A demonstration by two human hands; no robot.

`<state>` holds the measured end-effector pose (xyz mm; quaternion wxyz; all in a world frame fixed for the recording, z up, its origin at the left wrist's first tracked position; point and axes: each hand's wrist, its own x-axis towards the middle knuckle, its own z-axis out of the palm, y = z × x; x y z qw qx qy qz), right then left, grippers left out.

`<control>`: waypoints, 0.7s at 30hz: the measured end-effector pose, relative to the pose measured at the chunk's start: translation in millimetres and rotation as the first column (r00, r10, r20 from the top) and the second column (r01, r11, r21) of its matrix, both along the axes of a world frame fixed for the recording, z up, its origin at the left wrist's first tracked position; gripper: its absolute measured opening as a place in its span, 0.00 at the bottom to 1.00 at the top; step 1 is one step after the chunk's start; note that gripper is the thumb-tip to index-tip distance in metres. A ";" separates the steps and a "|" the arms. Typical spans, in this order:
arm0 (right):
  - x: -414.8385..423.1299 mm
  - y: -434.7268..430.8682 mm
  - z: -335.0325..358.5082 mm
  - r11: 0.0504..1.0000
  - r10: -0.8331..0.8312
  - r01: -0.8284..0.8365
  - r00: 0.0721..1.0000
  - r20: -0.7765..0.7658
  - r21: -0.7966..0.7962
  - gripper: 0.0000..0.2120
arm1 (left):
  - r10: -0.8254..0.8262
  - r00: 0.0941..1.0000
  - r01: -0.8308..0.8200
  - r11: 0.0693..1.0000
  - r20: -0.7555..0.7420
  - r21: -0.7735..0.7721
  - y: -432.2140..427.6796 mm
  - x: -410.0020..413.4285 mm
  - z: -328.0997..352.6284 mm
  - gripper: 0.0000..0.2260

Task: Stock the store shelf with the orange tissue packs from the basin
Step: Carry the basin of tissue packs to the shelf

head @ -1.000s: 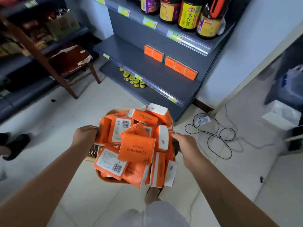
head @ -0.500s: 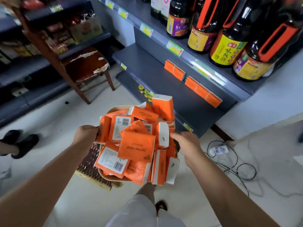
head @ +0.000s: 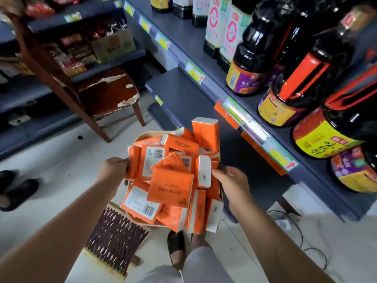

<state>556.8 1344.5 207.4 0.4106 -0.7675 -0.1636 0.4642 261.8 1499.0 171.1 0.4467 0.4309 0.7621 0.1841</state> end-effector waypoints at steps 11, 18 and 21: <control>51.5 140.6 -23.3 0.995 0.095 -0.091 0.992 -0.089 0.046 0.19 | 0.098 0.994 -0.099 0.995 -0.043 -0.005 114.5 42.2 -19.7 0.12; 36.4 205.4 -40.2 0.991 0.132 -0.128 0.985 -0.112 0.044 0.24 | 0.156 0.984 -0.156 0.988 -0.083 0.006 173.4 20.7 -36.8 0.13; 21.3 236.3 -44.2 0.986 0.163 -0.160 0.982 -0.097 0.043 0.14 | 0.157 0.984 -0.156 0.988 -0.089 0.017 202.9 5.0 -44.8 0.13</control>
